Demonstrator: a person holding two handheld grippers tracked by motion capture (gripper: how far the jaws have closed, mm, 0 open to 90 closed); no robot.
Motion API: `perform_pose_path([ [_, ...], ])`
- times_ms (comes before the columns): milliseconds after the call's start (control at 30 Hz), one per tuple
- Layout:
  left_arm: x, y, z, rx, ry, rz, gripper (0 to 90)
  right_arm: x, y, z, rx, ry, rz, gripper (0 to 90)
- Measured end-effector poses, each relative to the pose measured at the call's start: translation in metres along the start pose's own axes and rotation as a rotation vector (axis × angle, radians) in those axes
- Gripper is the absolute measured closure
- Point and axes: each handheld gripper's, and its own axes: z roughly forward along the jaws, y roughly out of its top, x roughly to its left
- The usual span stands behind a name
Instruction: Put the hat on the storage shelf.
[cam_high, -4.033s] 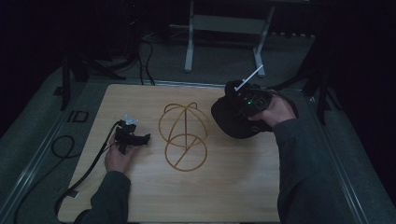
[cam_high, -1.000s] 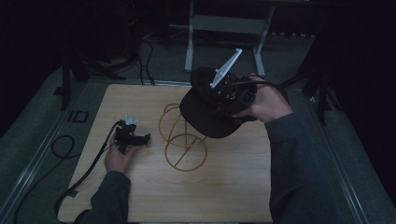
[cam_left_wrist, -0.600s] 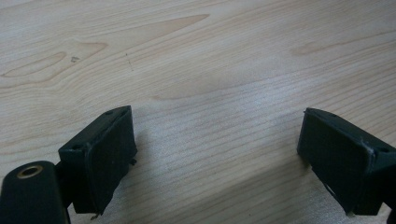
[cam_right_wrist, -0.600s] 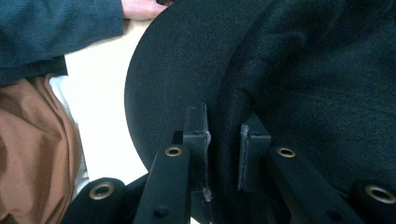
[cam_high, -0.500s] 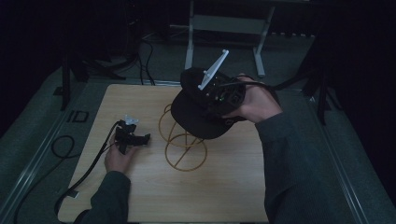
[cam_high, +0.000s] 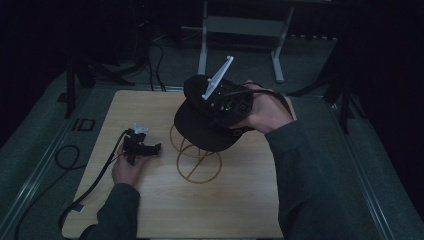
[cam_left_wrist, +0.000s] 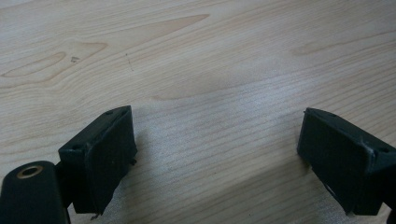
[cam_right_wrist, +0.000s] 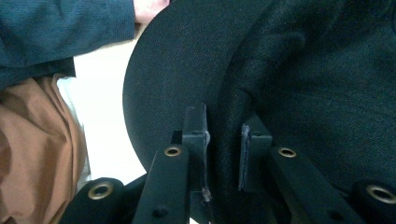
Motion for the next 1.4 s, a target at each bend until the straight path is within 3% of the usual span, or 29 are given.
perform_pose_path([
  [867,0.0,0.0,0.0,0.0,0.001,0.0,10.9,0.019,0.027,0.015,0.038,0.006,-0.076,76.3],
  [1400,0.0,0.0,0.0,-0.002,0.001,0.0,11.0,0.025,0.033,0.036,0.072,0.043,-0.097,75.5],
])
